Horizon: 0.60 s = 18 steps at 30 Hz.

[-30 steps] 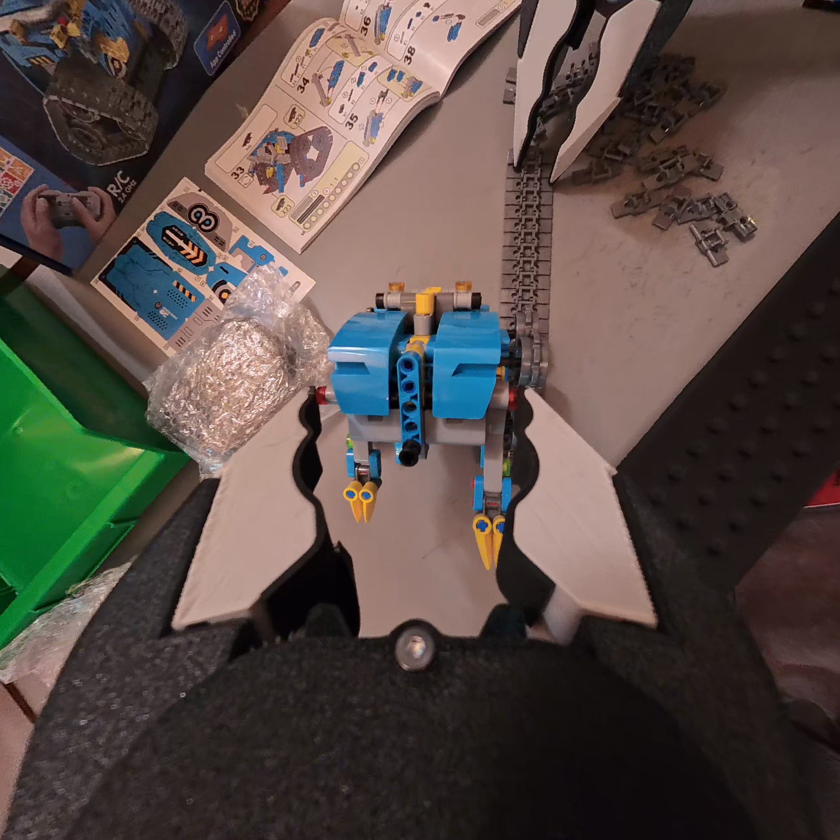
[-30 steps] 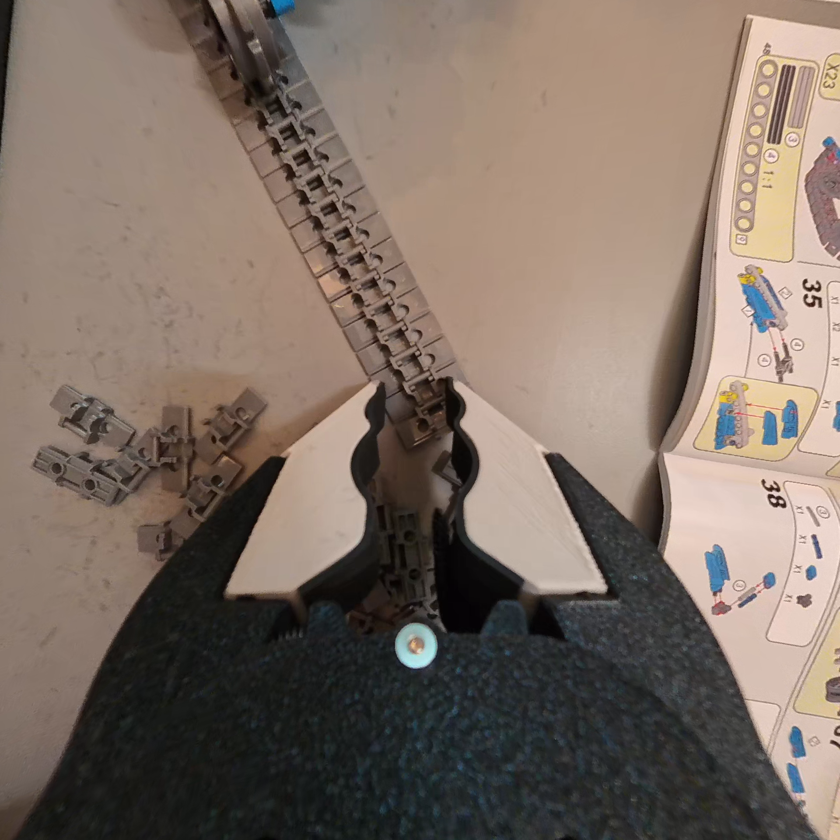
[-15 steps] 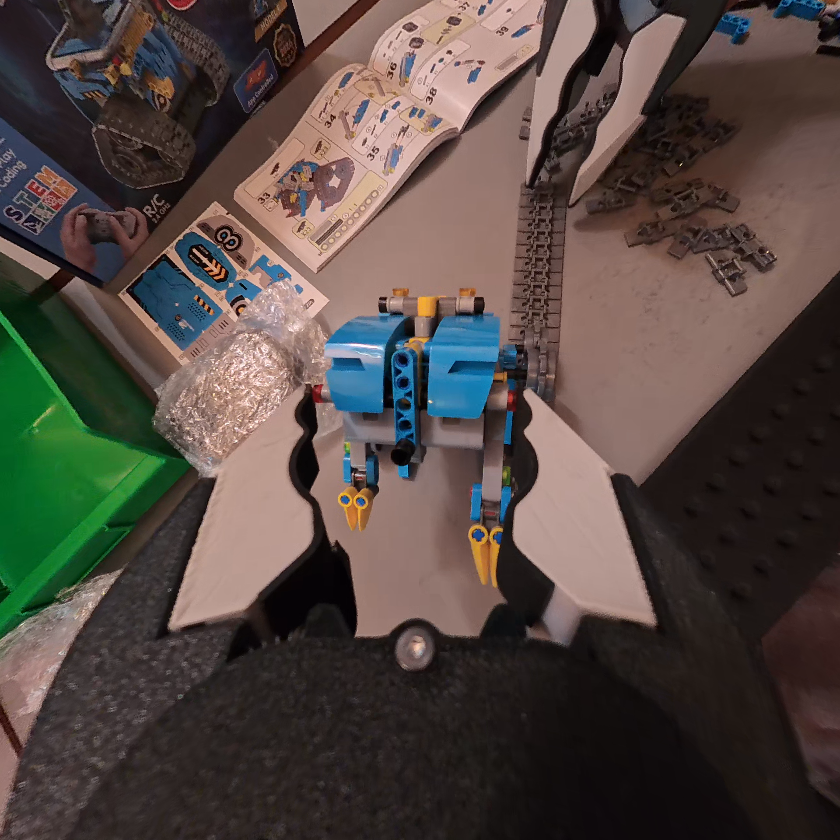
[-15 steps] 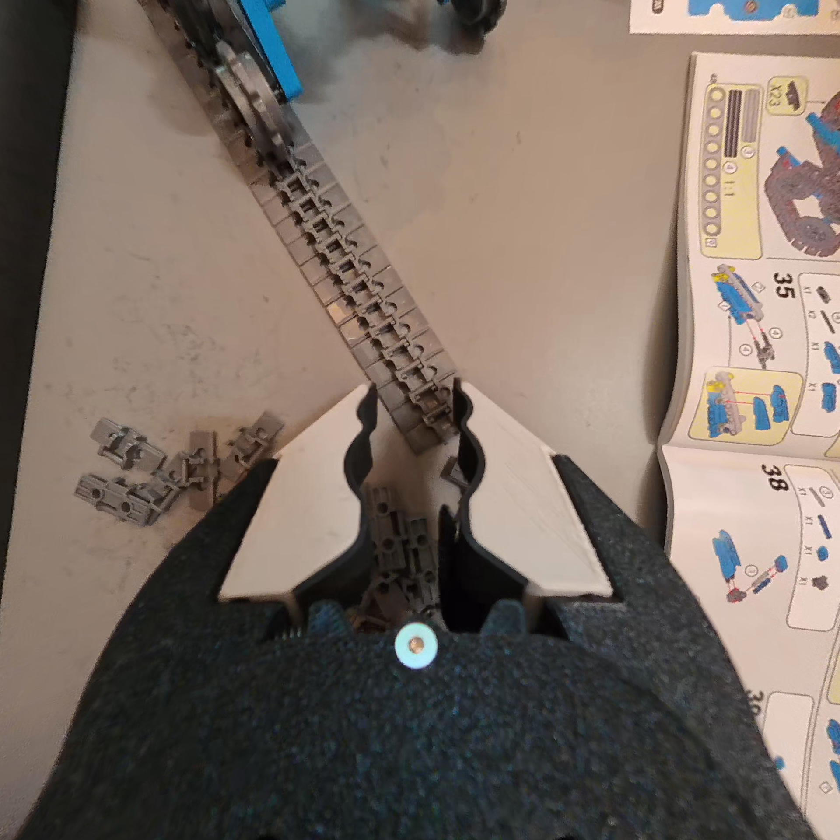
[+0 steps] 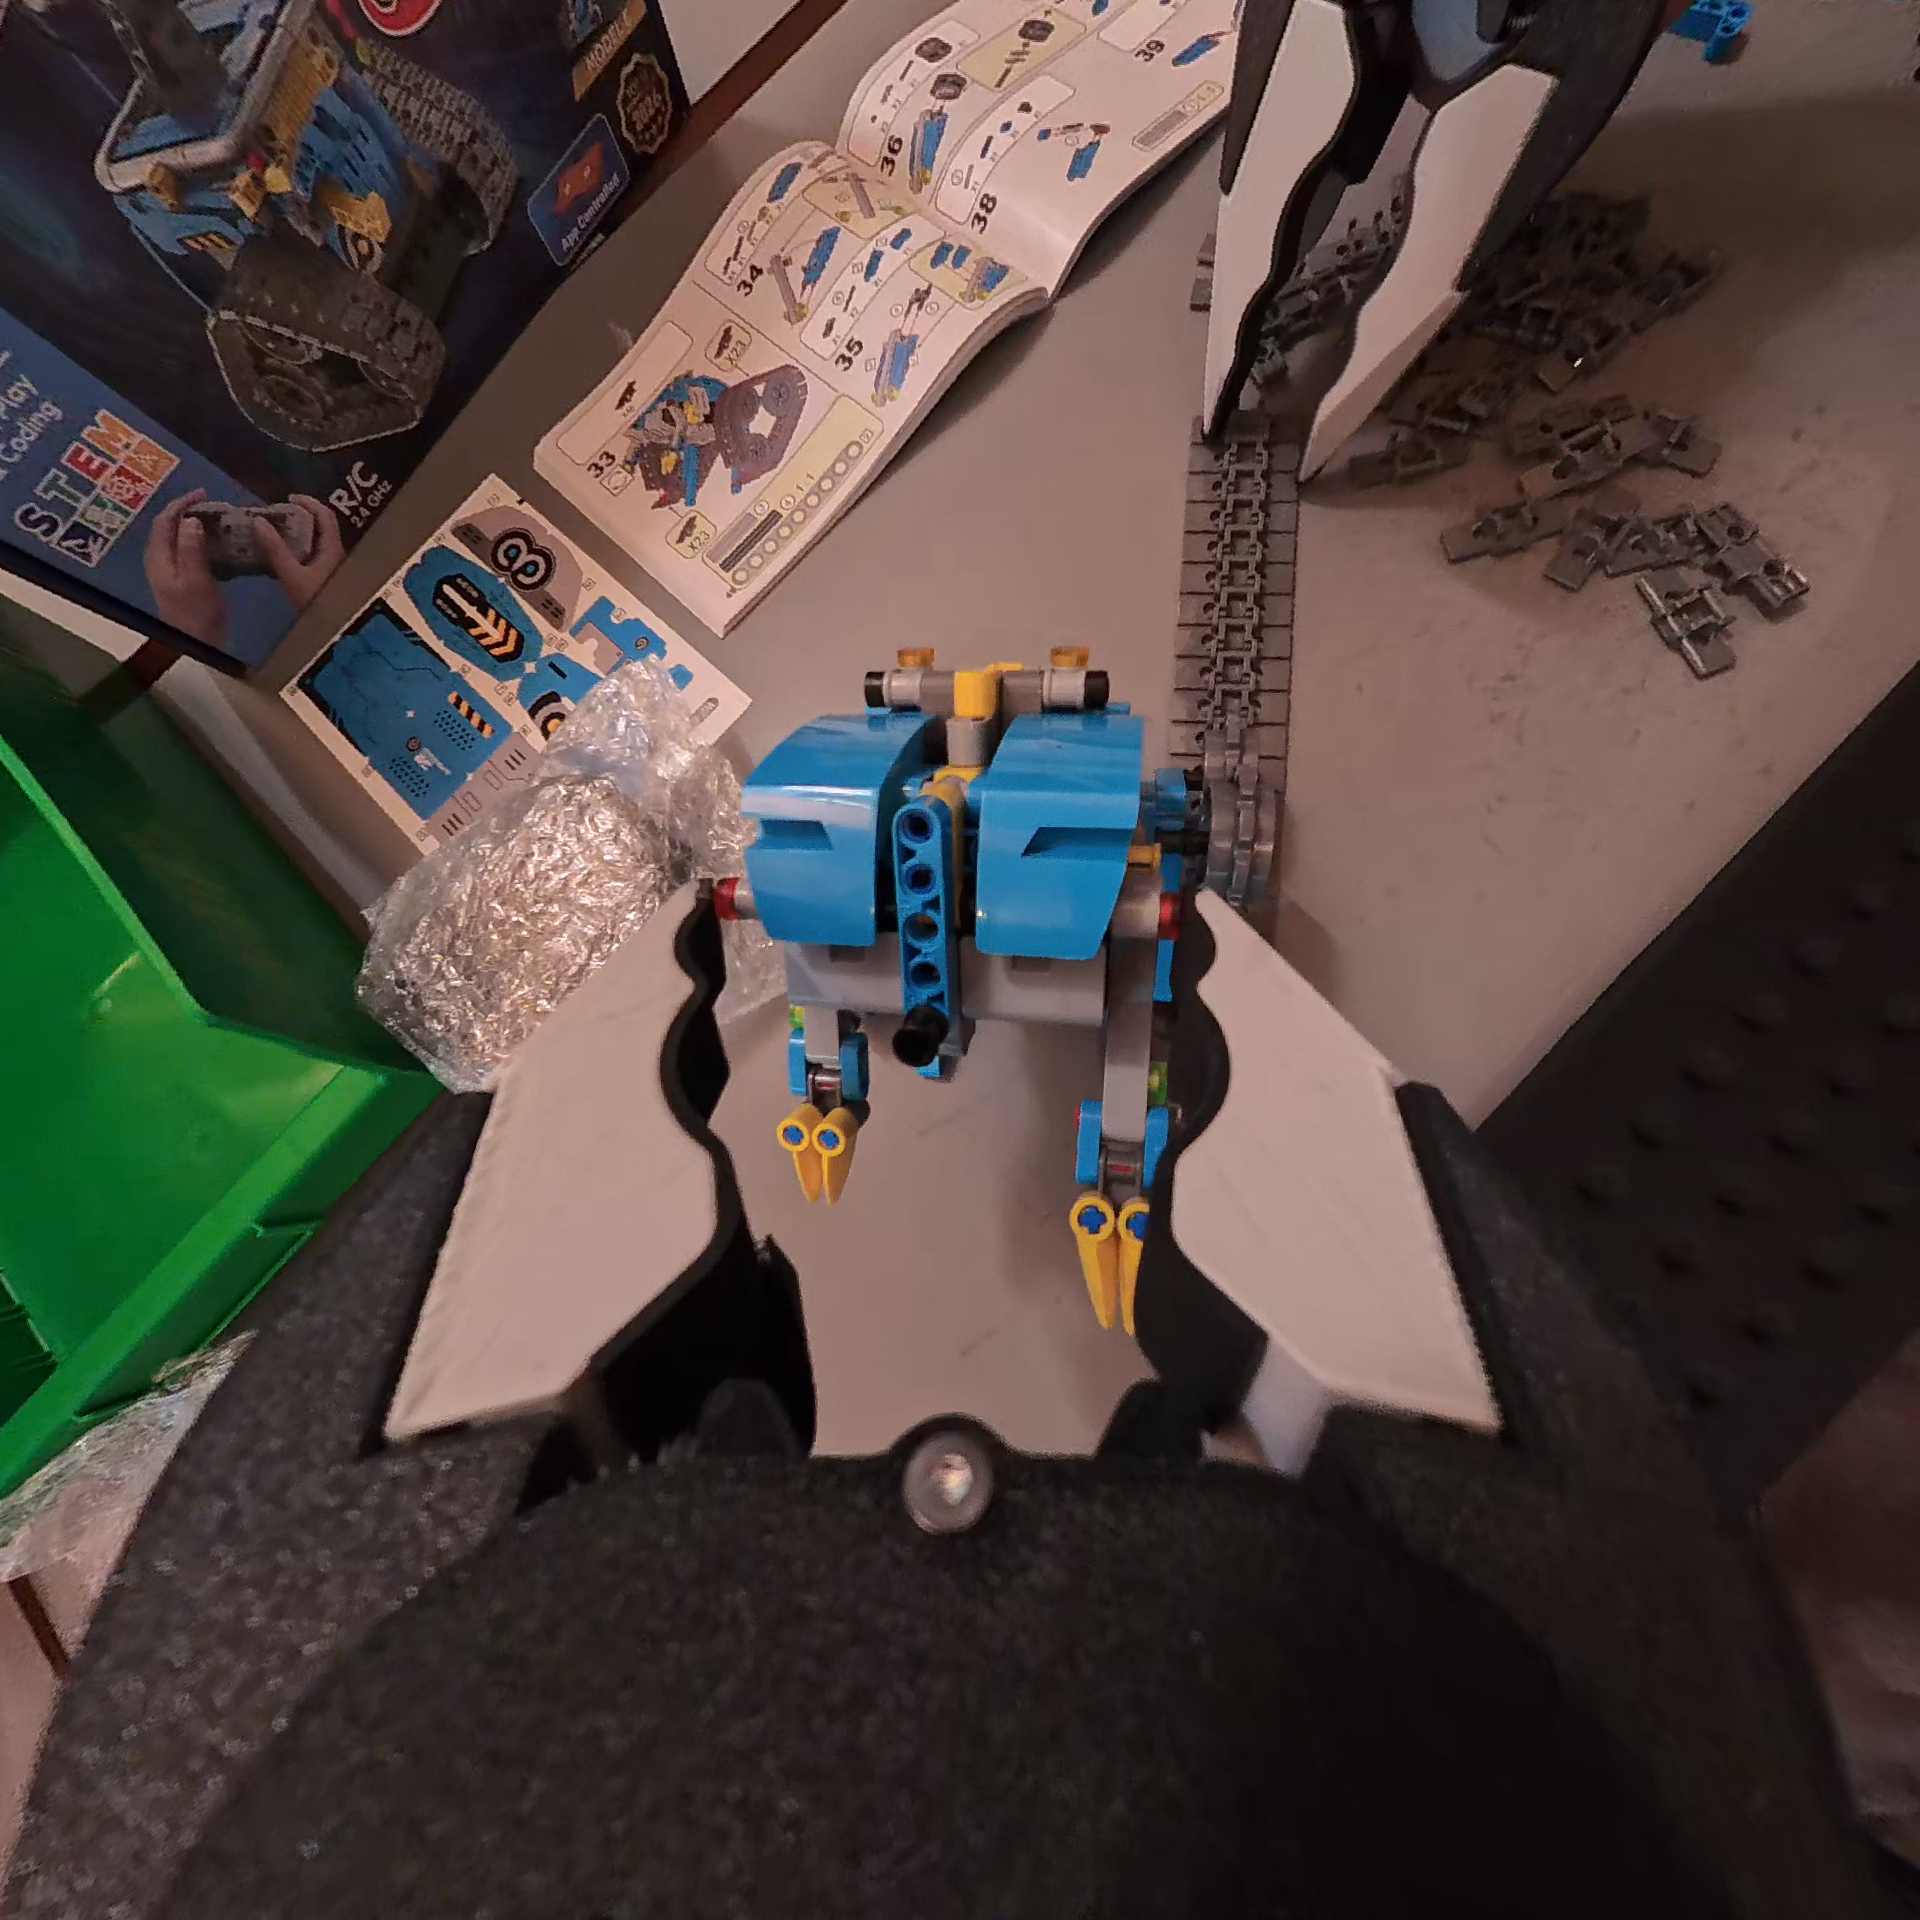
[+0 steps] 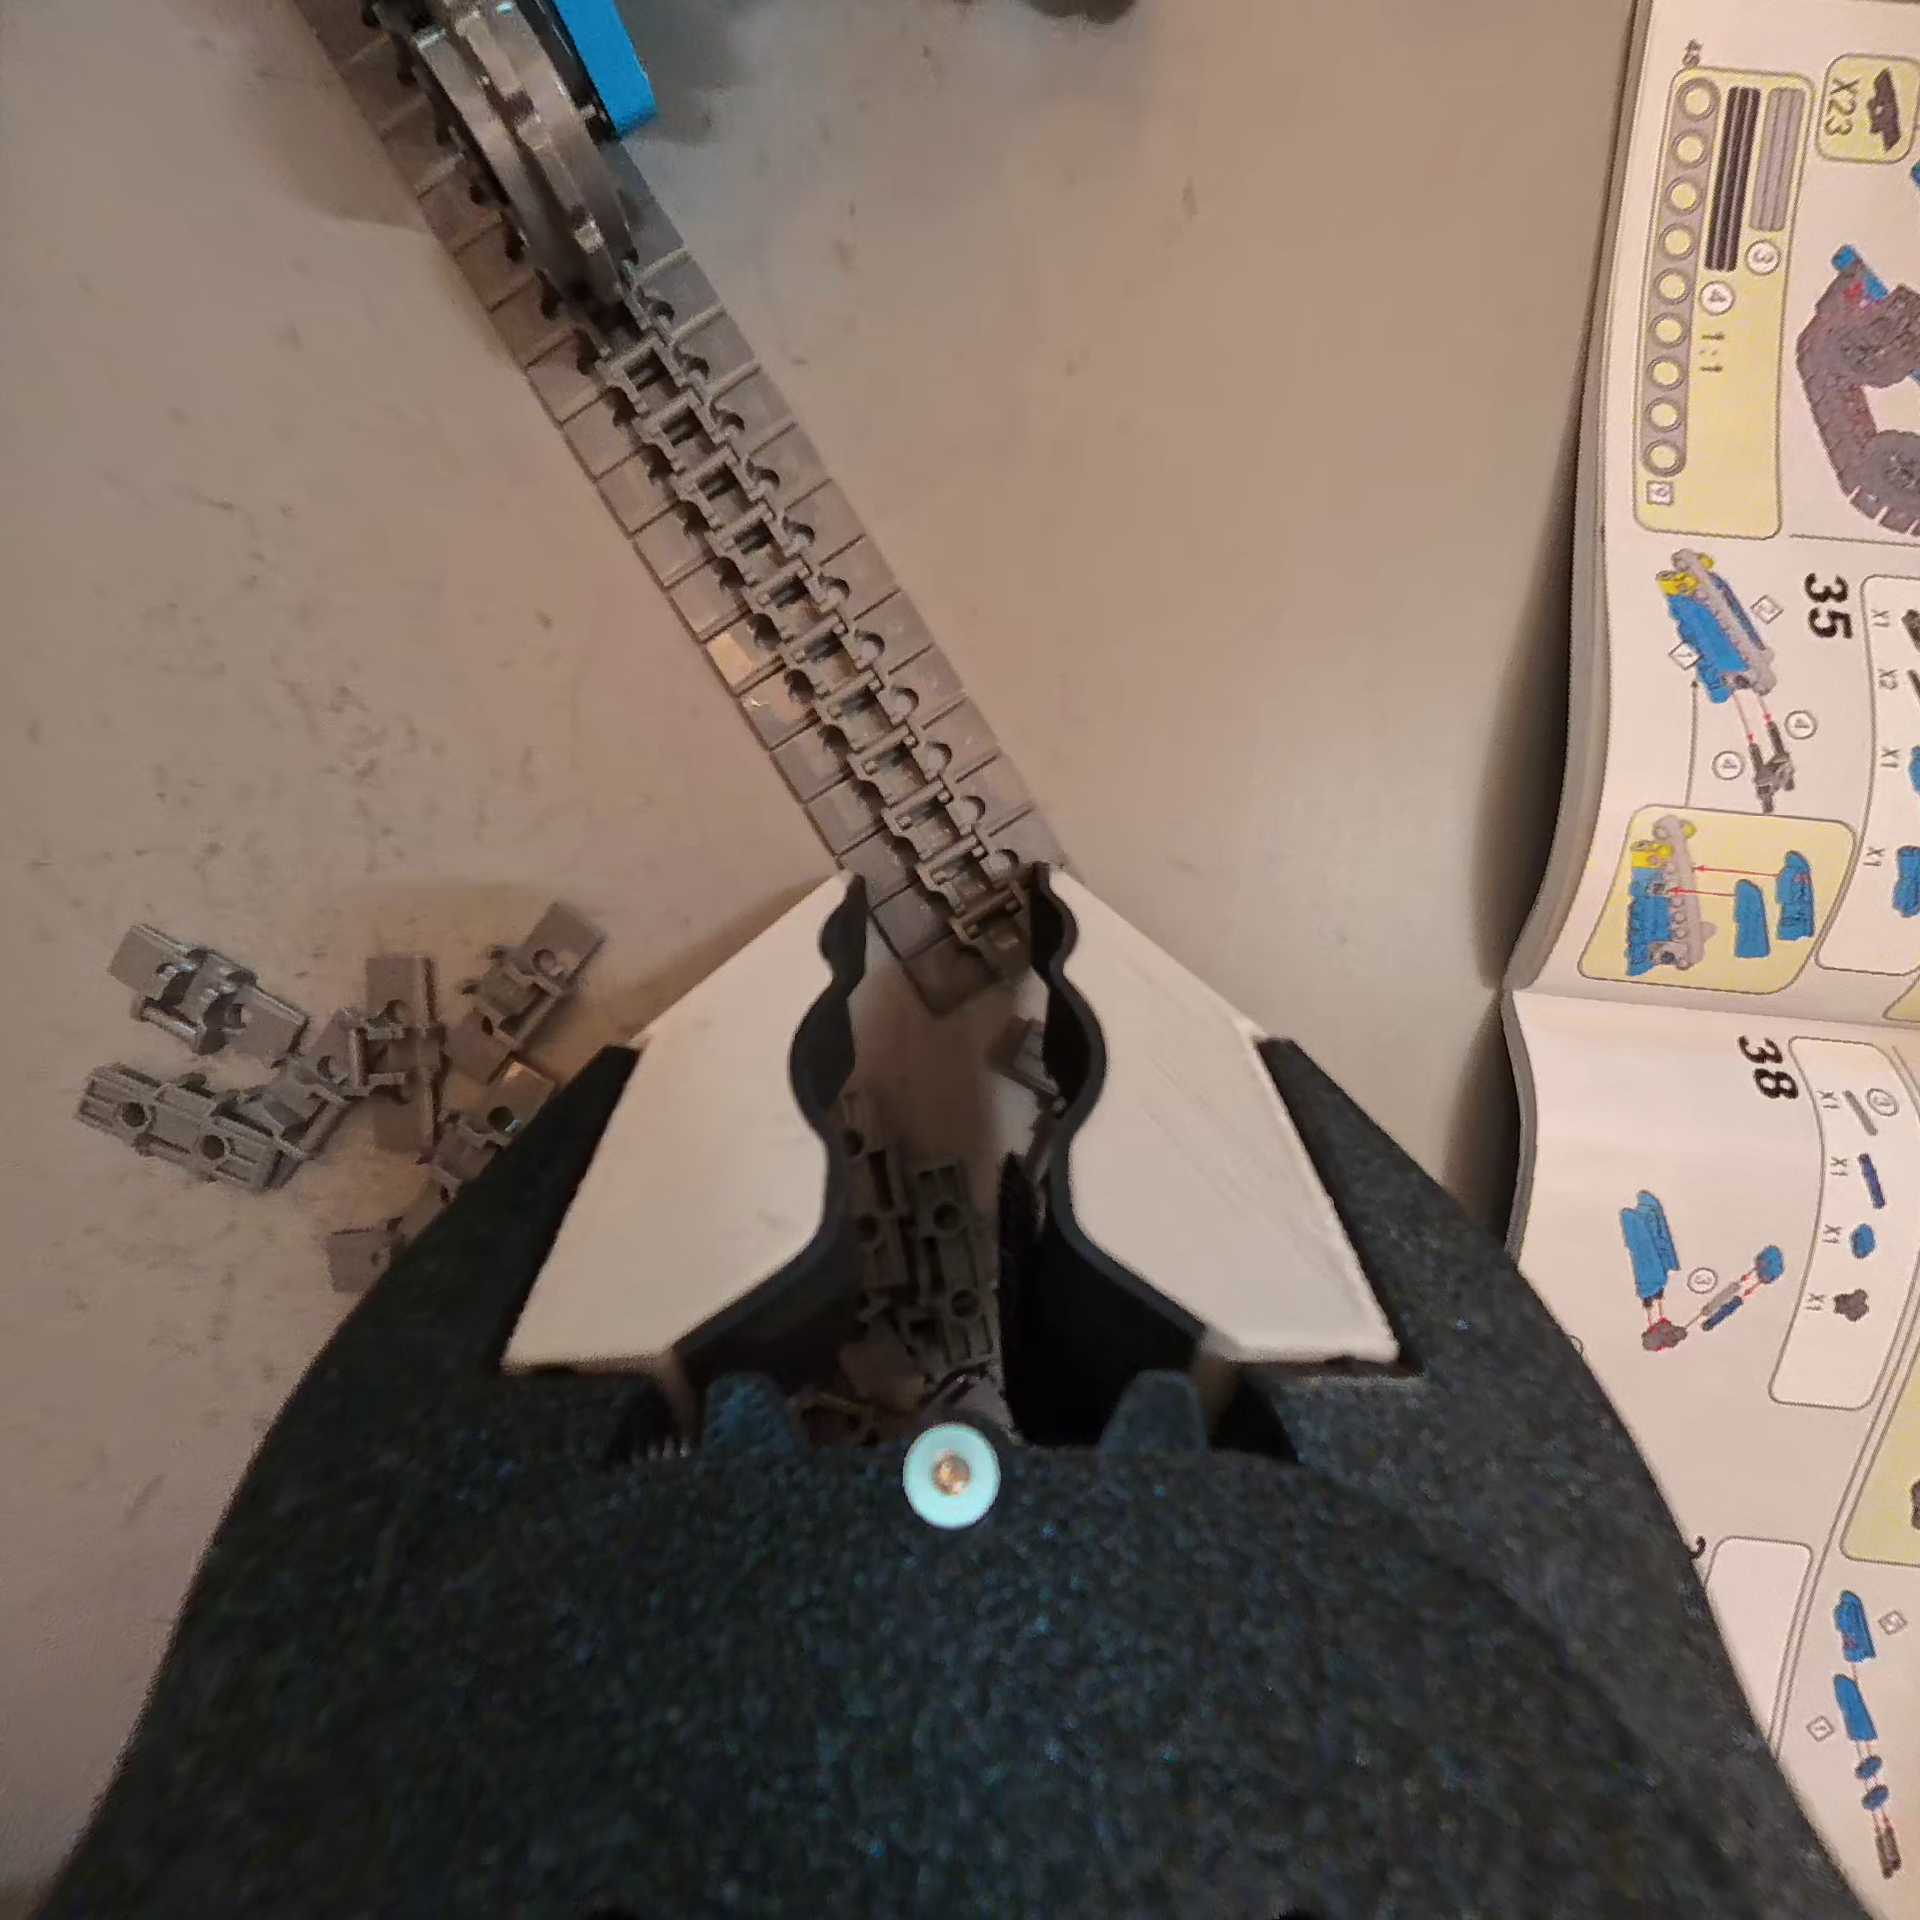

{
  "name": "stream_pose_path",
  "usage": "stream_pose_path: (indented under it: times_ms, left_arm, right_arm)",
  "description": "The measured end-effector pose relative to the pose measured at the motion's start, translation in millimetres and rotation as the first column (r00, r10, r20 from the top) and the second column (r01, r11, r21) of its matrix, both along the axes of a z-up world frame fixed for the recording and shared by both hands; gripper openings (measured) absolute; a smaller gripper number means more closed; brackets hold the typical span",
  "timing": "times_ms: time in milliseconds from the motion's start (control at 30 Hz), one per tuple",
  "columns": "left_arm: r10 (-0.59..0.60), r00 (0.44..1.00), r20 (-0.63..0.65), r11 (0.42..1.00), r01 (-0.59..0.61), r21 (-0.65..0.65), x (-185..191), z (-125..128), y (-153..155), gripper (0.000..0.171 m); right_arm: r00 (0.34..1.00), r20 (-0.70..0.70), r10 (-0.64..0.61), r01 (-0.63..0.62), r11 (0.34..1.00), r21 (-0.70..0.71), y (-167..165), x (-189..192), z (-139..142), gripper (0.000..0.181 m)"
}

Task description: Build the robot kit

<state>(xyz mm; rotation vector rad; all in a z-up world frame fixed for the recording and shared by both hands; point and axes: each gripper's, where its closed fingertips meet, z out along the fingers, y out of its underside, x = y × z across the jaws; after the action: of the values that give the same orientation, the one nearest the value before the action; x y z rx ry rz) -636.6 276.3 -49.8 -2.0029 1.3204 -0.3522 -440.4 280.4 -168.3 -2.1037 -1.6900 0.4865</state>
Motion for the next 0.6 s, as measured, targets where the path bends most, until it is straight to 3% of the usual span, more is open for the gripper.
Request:
stream_pose_path:
  times_ms: [267, 467, 600]
  left_arm:
    - [0.023, 0.999, 0.041, 0.999, -0.024, 0.024, 0.5, 7.8, -1.1, 0.086]
    - [0.099, 0.982, 0.162, 0.983, -0.121, 0.135, -0.8, 52.1, -8.0, 0.081]
    - [0.093, 0.961, 0.261, 0.979, -0.136, 0.153, 12.7, 80.9, -32.2, 0.066]
  right_arm:
    - [0.991, -0.097, -0.090, 0.089, 0.996, -0.007, -3.6, 1.5, 22.7, 0.035]
    - [0.979, -0.097, -0.180, 0.181, 0.984, -0.007, -0.7, 14.4, 20.3, 0.035]
    - [0.990, -0.056, -0.130, 0.130, 0.992, -0.003, 4.4, 13.8, 11.2, 0.032]
